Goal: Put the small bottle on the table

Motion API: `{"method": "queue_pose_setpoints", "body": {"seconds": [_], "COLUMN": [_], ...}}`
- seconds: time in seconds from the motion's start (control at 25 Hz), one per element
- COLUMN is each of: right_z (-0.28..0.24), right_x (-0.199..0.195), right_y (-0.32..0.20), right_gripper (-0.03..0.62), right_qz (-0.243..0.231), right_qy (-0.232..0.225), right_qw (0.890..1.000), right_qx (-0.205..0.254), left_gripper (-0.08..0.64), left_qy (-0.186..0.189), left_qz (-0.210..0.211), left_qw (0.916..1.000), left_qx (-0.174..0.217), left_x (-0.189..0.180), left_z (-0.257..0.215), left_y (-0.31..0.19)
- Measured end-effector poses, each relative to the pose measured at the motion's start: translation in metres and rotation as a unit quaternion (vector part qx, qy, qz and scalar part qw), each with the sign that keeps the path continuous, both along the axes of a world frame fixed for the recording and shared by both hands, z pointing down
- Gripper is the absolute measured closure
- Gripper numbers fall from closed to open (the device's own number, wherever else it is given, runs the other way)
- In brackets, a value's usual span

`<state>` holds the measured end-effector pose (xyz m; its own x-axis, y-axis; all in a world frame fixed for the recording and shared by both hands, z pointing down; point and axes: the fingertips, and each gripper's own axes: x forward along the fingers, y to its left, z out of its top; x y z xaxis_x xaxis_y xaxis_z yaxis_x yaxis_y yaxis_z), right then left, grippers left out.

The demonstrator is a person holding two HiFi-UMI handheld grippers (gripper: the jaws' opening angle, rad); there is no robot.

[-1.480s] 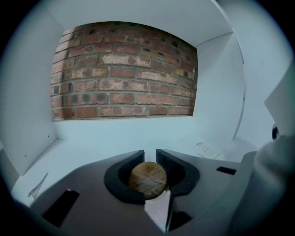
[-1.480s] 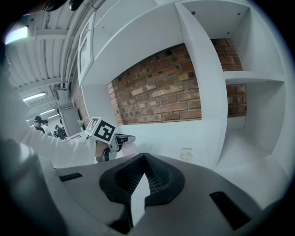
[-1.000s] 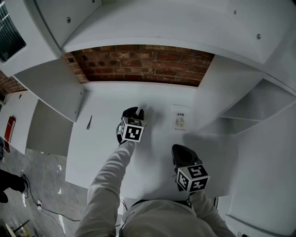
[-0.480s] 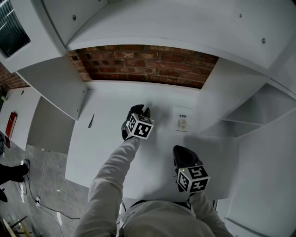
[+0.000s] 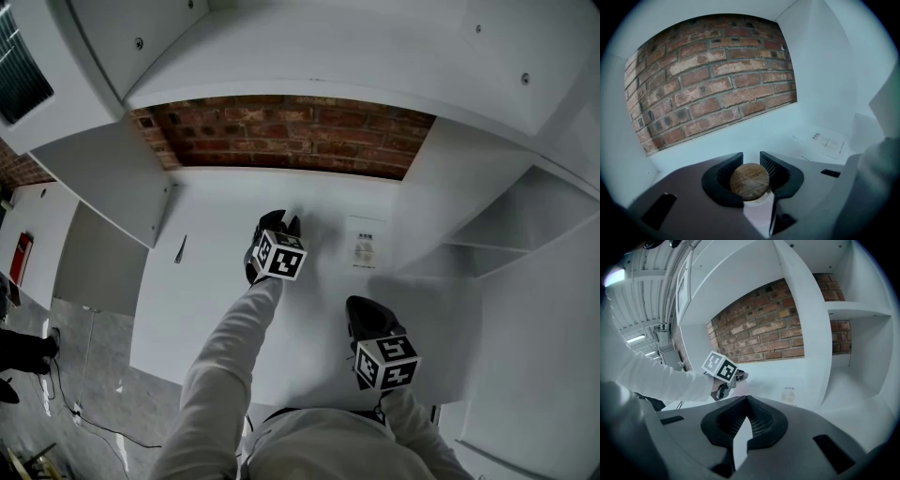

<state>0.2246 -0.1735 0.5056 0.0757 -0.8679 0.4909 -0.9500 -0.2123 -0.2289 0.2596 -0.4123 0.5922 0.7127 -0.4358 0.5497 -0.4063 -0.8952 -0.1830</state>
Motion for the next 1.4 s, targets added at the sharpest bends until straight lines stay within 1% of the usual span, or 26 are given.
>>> {"method": "queue_pose_setpoints", "body": {"seconds": [0.12, 0.2, 0.28, 0.4, 0.52, 0.6, 0.68, 0.92, 1.08, 1.24, 1.4], "right_z": [0.001, 0.001, 0.001, 0.0, -0.001, -0.002, -0.003, -0.009, -0.013, -0.016, -0.019], "right_x": [0.002, 0.004, 0.005, 0.004, 0.003, 0.002, -0.001, -0.009, -0.011, -0.019, -0.027], "right_y": [0.001, 0.002, 0.002, 0.002, 0.002, 0.002, 0.0, 0.0, 0.0, 0.0, 0.0], "right_gripper": [0.565, 0.565, 0.565, 0.565, 0.565, 0.565, 0.565, 0.565, 0.565, 0.565, 0.565], "right_qz": [0.002, 0.002, 0.001, 0.003, 0.004, 0.002, -0.002, -0.008, -0.015, -0.023, -0.03], "right_qy": [-0.003, -0.002, 0.0, -0.002, -0.003, -0.002, 0.001, 0.004, 0.007, 0.008, 0.011], "right_qw": [1.0, 1.0, 1.0, 1.0, 1.0, 1.0, 1.0, 1.0, 1.0, 0.999, 0.999], "right_qx": [0.0, 0.0, 0.0, 0.002, 0.006, 0.008, 0.01, 0.018, 0.022, 0.026, 0.031], "left_gripper": [0.43, 0.407, 0.393, 0.393, 0.393, 0.393, 0.394, 0.408, 0.433, 0.468, 0.474], "left_qy": [0.005, 0.019, 0.04, 0.071, 0.113, 0.137, 0.152, 0.185, 0.202, 0.209, 0.216], "left_qz": [-0.005, -0.007, -0.008, -0.017, -0.029, -0.03, -0.028, -0.036, -0.053, -0.077, -0.094], "left_qw": [1.0, 0.9998, 0.9992, 0.9973, 0.993, 0.9901, 0.988, 0.9821, 0.9778, 0.9744, 0.971], "left_qx": [-0.001, -0.002, -0.003, 0.0, 0.015, 0.012, 0.006, -0.001, -0.015, -0.03, -0.043], "left_x": [-0.003, -0.003, -0.004, -0.011, -0.017, -0.023, -0.031, -0.067, -0.095, -0.125, -0.151], "left_z": [-0.001, -0.005, -0.013, -0.031, -0.063, -0.081, -0.094, -0.1, -0.104, -0.099, -0.099], "left_y": [-0.002, -0.001, 0.001, 0.006, 0.007, 0.012, 0.018, 0.035, 0.049, 0.056, 0.066]}}
